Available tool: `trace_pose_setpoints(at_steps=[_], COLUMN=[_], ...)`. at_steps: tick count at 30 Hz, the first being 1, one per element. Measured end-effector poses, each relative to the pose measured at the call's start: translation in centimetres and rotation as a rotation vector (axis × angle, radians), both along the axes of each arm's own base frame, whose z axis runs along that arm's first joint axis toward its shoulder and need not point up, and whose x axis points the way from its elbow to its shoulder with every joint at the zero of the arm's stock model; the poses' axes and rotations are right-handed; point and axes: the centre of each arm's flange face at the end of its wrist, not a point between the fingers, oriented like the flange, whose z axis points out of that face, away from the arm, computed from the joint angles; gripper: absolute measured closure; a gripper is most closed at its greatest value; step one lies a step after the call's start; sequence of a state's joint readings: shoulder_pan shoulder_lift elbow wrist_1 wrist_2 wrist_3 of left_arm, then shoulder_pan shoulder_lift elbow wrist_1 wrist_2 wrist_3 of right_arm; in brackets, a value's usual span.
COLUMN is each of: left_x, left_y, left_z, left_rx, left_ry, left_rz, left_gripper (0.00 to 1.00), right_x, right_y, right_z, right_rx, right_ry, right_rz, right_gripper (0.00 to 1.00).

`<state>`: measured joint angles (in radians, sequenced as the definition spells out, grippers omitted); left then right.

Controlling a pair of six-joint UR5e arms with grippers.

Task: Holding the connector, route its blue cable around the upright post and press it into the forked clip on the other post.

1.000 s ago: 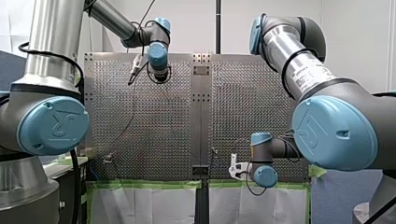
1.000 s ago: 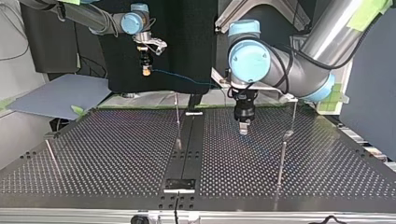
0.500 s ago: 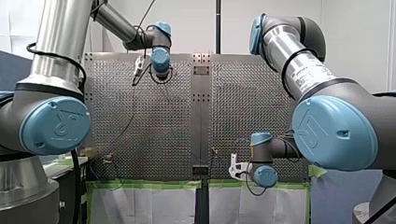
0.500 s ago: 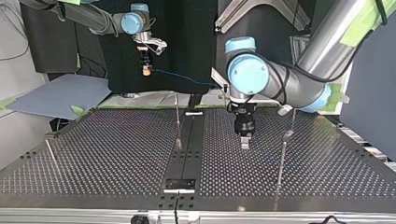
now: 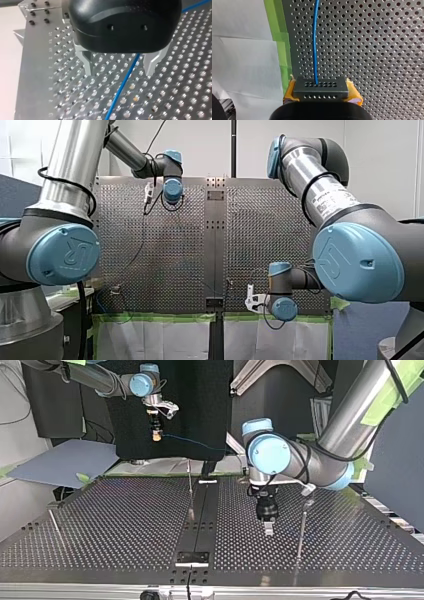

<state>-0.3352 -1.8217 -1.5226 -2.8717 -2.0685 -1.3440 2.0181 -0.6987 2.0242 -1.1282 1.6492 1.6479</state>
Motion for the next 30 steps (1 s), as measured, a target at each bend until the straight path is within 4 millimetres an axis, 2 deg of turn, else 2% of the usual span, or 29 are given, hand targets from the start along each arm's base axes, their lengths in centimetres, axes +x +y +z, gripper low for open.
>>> trace_pose_setpoints(at_steps=[7,21,30], left_x=[1.7,2.1,3.2], left_y=[0.8,1.0,0.9], left_z=[0.1,1.0,2.6], left_rx=[0.003,0.016,-0.001], left_ry=[0.008,0.022,0.013], left_rz=[0.033,0.025,0.023], left_gripper=[0.0,0.0,0.0], right_x=[0.0,-0.1,-0.1], right_y=[0.0,-0.1,-0.1], right_z=[0.0,0.0,0.0], right_rx=[-0.001,0.0,-0.001], right_ry=[0.001,0.001,0.001], right_rz=[-0.001,-0.003,-0.003], right_gripper=[1.0,1.0,1.0])
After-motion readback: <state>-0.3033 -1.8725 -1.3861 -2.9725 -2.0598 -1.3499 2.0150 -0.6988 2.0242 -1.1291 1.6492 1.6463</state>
